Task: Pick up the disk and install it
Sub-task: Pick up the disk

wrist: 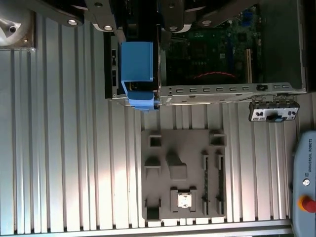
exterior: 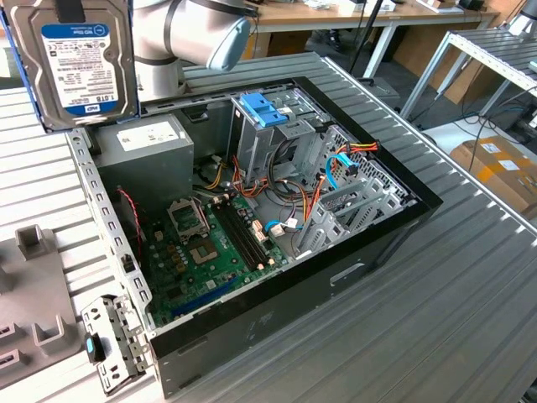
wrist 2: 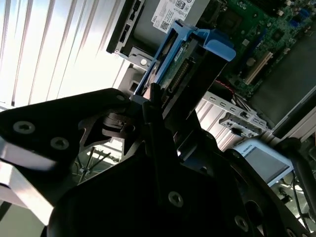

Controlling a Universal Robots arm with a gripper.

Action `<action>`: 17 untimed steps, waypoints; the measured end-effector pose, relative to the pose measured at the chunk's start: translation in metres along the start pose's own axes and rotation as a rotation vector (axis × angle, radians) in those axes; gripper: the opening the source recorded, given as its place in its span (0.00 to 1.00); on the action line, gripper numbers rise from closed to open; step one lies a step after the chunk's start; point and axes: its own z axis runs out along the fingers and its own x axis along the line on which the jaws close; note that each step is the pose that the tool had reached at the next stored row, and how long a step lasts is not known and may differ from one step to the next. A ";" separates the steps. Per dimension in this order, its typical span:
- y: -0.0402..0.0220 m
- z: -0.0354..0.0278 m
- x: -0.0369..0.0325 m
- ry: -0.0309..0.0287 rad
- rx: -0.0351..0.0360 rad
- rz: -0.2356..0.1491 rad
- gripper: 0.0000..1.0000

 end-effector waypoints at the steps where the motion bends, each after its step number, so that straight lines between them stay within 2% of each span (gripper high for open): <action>1: -0.0062 0.0002 -0.0003 0.0000 -0.0006 0.000 0.35; 3: -0.0128 0.0004 -0.0006 0.0000 -0.0012 0.000 0.35; 6: -0.0307 0.0009 -0.0013 0.0002 -0.0025 0.000 0.35; 7: -0.0349 0.0010 -0.0016 0.0002 -0.0027 0.000 0.35; 11: -0.0491 0.0014 -0.0021 0.0001 -0.0033 0.000 0.35; 16: -0.0634 0.0017 -0.0028 0.0002 -0.0038 0.000 0.35; 17: -0.0685 0.0018 -0.0030 0.0002 -0.0039 0.000 0.35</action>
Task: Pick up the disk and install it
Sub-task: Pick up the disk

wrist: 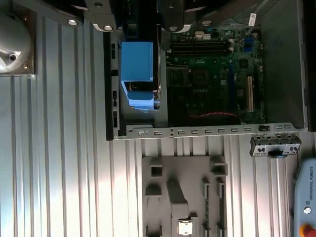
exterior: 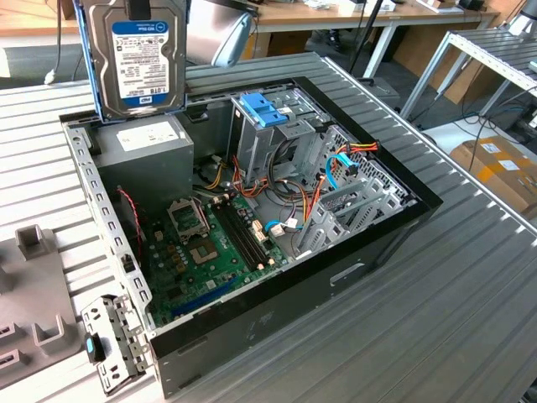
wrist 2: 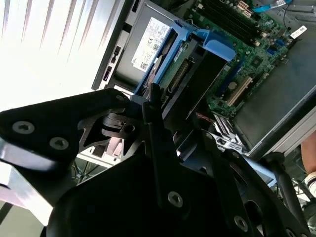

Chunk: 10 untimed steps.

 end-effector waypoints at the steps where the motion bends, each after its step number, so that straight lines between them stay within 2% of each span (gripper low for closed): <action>1: -0.0057 0.0001 -0.0003 0.0001 -0.0002 0.000 0.35; 4: -0.0167 0.0004 -0.0007 0.0000 -0.0004 0.000 0.35; 10: -0.0310 0.0009 -0.0014 0.0000 -0.0006 0.000 0.35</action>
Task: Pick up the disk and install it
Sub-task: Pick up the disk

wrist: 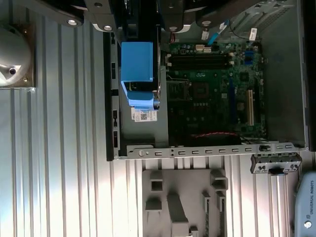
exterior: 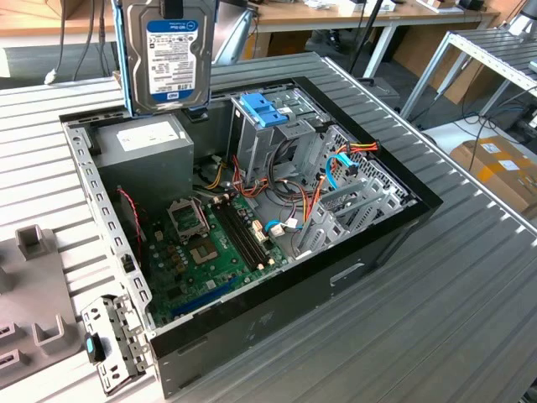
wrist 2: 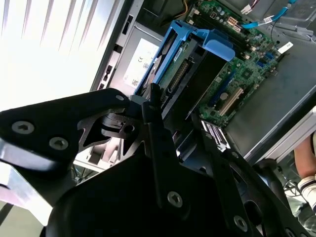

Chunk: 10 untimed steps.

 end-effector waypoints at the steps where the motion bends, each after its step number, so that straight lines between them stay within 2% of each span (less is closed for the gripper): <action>1: -0.0035 0.0001 -0.0002 0.0000 -0.0001 0.000 0.35; 3: -0.0078 0.0002 -0.0003 0.0001 -0.0001 0.000 0.35; 10: -0.0101 0.0002 -0.0005 0.0001 -0.0002 0.000 0.35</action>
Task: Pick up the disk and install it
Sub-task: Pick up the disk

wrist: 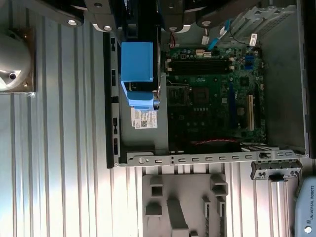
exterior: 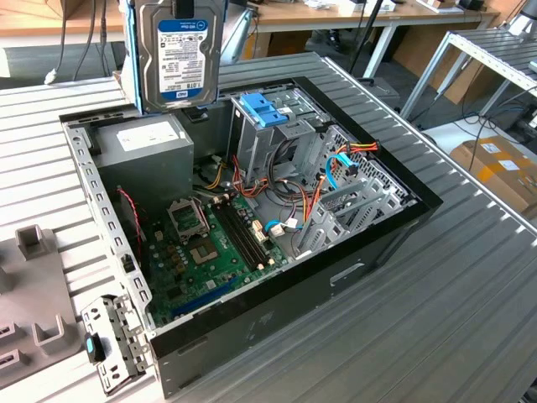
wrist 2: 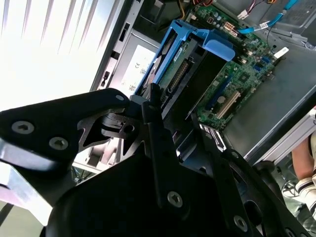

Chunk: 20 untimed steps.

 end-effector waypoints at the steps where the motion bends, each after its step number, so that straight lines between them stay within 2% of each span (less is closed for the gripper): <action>1: -0.0019 0.0001 -0.0001 -0.0001 0.0001 0.000 0.35; 3: -0.0076 0.0001 -0.0003 -0.0001 0.0001 0.000 0.35; 4: -0.0142 0.0002 -0.0006 0.0000 0.0001 0.000 0.35; 10: -0.0362 0.0005 -0.0016 -0.0001 0.0001 0.000 0.35; 11: -0.0429 0.0006 -0.0019 -0.0001 0.0001 0.000 0.35; 12: -0.0467 0.0007 -0.0021 0.0000 0.0001 0.000 0.35; 14: -0.0602 0.0009 -0.0027 -0.0001 0.0001 0.000 0.35; 15: -0.0643 0.0009 -0.0029 -0.0001 0.0001 0.000 0.35; 20: -0.0795 0.0012 -0.0036 -0.0001 0.0001 0.000 0.35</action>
